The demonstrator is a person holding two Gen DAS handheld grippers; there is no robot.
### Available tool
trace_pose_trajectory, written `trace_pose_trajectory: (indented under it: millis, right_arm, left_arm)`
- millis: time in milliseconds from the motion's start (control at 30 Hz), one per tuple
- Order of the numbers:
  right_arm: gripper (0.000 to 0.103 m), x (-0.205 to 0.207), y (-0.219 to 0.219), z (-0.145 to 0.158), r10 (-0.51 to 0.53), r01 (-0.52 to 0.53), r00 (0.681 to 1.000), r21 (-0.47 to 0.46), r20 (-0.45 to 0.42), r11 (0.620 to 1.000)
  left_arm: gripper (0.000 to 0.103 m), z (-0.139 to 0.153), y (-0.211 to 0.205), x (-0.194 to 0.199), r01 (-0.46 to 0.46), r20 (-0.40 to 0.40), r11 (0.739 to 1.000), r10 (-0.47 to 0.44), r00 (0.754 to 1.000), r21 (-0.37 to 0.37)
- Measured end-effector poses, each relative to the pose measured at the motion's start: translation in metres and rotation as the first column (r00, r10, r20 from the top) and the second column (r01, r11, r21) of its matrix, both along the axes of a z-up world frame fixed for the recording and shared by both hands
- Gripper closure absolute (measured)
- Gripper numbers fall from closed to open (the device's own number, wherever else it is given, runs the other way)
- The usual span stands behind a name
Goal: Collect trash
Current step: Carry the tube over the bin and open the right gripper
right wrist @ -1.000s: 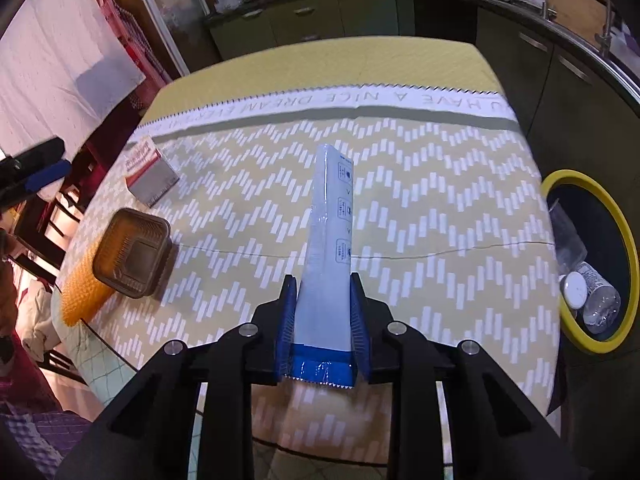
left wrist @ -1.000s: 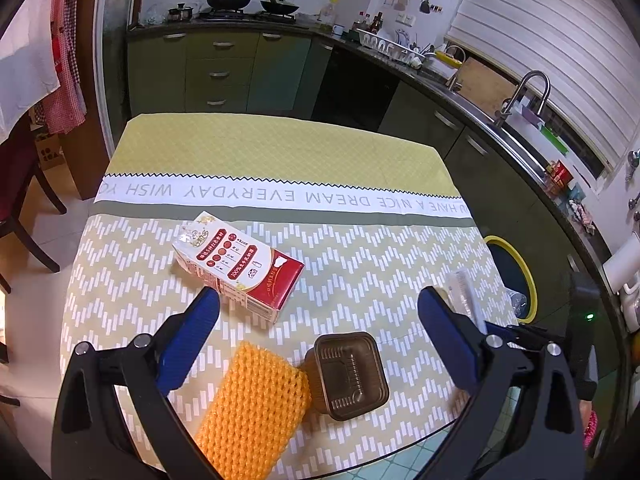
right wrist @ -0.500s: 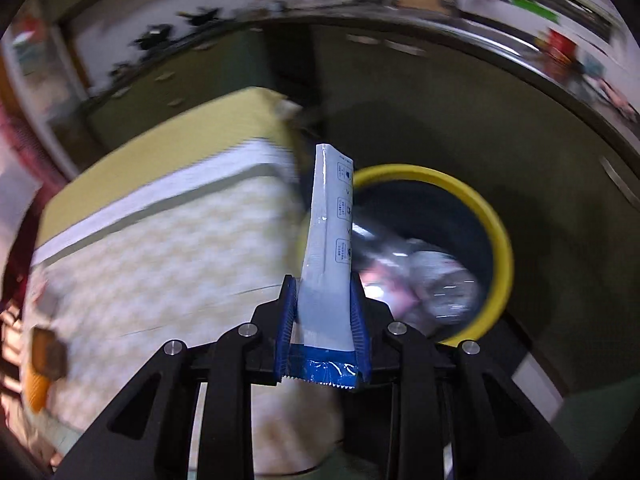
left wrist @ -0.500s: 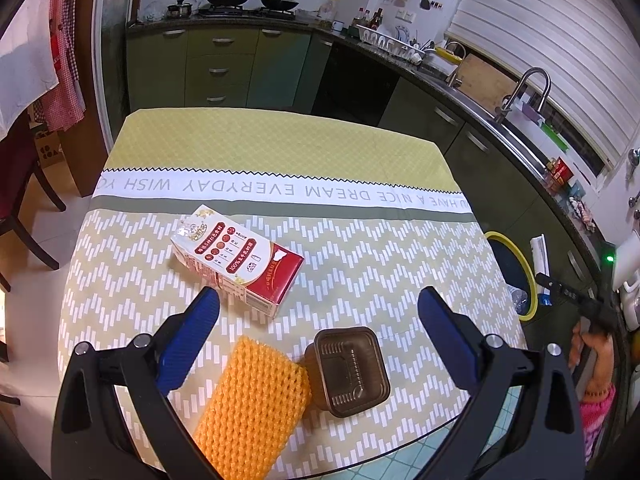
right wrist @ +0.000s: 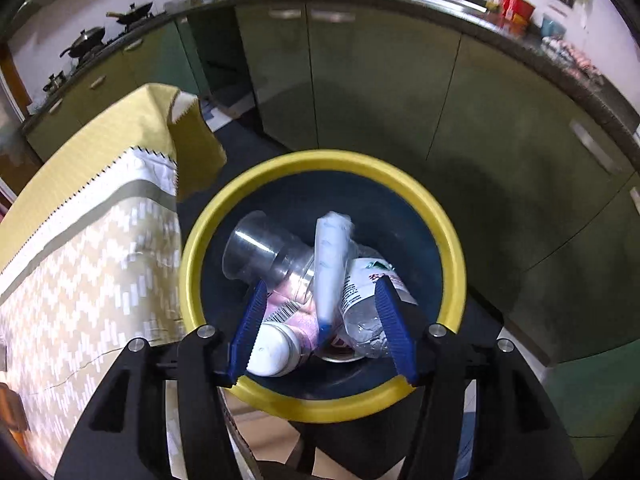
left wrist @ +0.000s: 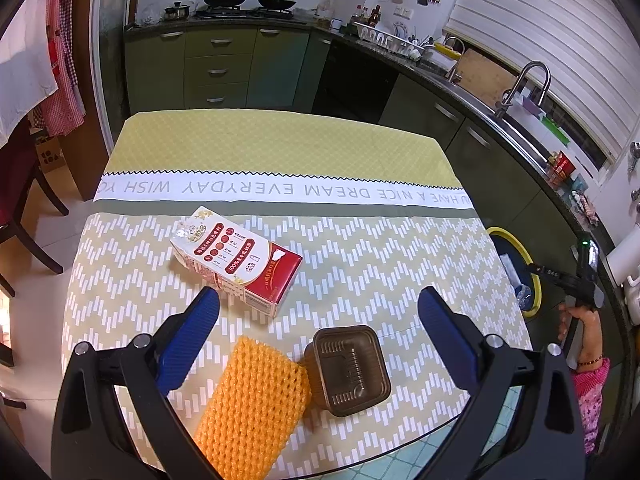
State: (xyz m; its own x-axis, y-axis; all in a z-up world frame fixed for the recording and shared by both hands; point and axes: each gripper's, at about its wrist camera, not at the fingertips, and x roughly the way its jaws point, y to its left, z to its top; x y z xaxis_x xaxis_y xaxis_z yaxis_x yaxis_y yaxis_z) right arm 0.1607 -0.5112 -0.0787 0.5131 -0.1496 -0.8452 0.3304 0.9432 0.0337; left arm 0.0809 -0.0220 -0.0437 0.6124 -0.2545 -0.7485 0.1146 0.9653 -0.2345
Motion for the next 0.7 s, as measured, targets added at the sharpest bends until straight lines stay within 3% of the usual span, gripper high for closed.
trace_pose_trajectory:
  millis: [233,533,700]
  right_arm:
    - [0.044,-0.021,0.029,0.019,0.069,-0.070,0.995,0.009,0.068,0.998]
    - [0.044,-0.028,0.062,0.032,0.145,-0.145,0.986,-0.004,0.088,0.989]
    - [0.043,-0.028,0.072,0.029,0.172,-0.172,0.982,-0.004,0.083,0.985]
  left_arm:
    - [0.008,0.001,0.012,0.001,-0.016,-0.008,1.000,0.016,1.000,0.010]
    - [0.008,-0.012,0.000,0.002,0.063,-0.080,0.998,-0.064,0.995,-0.008]
    - [0.008,-0.020,-0.026,-0.006,0.151,-0.113,0.988,-0.147,0.983,0.024]
